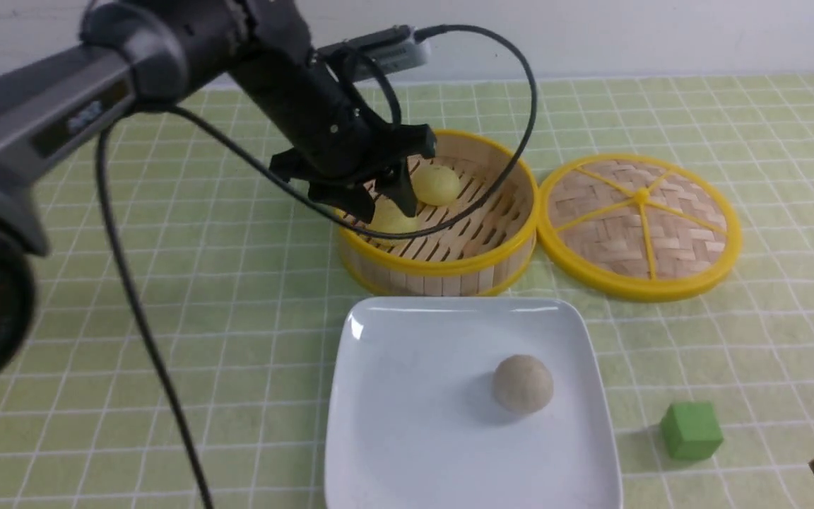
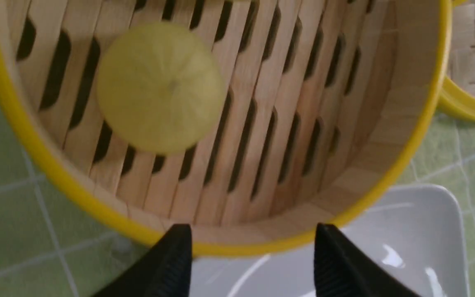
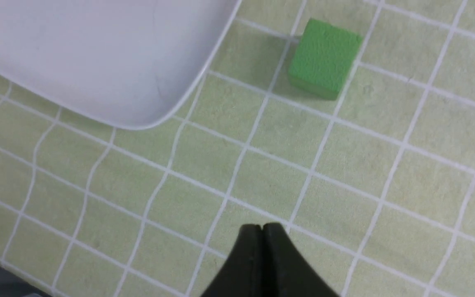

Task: Put the steamed buns into the plate on the green tablecloth.
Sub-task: 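Reach into the bamboo steamer and grasp a bun with the left gripper, then carry the bun from the bamboo steamer to the plate with the left gripper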

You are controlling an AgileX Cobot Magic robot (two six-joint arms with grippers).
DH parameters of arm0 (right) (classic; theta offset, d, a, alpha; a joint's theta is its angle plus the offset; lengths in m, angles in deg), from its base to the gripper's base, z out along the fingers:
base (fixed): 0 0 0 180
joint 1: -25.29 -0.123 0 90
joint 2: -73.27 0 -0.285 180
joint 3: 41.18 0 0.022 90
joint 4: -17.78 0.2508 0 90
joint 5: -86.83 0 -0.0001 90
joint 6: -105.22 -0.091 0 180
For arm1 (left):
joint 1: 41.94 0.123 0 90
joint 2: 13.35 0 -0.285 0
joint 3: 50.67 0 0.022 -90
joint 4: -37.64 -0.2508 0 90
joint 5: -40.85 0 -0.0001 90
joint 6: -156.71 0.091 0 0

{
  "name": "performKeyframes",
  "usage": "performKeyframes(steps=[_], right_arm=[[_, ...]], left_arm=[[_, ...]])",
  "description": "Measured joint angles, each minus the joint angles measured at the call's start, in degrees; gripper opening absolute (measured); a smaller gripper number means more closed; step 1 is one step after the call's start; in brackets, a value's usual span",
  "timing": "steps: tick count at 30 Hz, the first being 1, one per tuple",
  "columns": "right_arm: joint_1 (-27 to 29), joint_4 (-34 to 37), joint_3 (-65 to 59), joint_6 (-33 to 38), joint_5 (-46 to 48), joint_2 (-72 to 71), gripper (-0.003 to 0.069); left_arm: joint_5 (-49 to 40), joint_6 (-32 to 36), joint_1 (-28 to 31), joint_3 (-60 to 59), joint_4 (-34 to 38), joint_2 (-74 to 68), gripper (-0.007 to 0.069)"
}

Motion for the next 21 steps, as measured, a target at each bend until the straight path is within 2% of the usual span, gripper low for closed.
performKeyframes(steps=[4,8,10,12,13,14,17,21], right_arm=[[0.09,0.00,0.00,0.00,-1.41,0.00,-0.0006],[0.20,-0.14,0.00,-0.05,-1.59,0.00,-0.0004],[0.20,-0.29,0.00,-0.05,-1.87,0.00,-0.0001],[0.20,-0.40,0.00,-0.05,-1.99,0.00,0.0000],[0.20,-0.45,0.00,-0.05,-1.99,0.00,0.0001],[0.20,-0.47,0.00,-0.16,-1.99,0.00,0.0001],[0.20,-0.47,-0.05,-0.18,-2.00,0.00,0.0004],[0.20,-0.48,-0.07,-0.23,-2.00,0.00,0.0006]], left_arm=[[-4.10,-1.09,-0.38,11.45,-4.23,-7.71,0.0467],[-5.07,-2.96,-0.40,16.37,-7.68,-11.87,0.0448],[-5.07,-4.07,-0.40,17.48,-8.71,-13.36,0.0388],[-5.73,-4.17,-0.40,17.70,-8.83,-14.20,0.0295],[-5.73,-4.17,-0.40,17.75,-8.83,-14.26,0.0283],[-6.69,-4.17,-0.40,17.75,-8.83,-14.69,0.0167],[-8.24,-4.00,-0.45,18.60,-8.90,-14.46,0.0034],[-8.88,-3.68,-0.45,20.90,-9.29,-10.30,0.0018]])
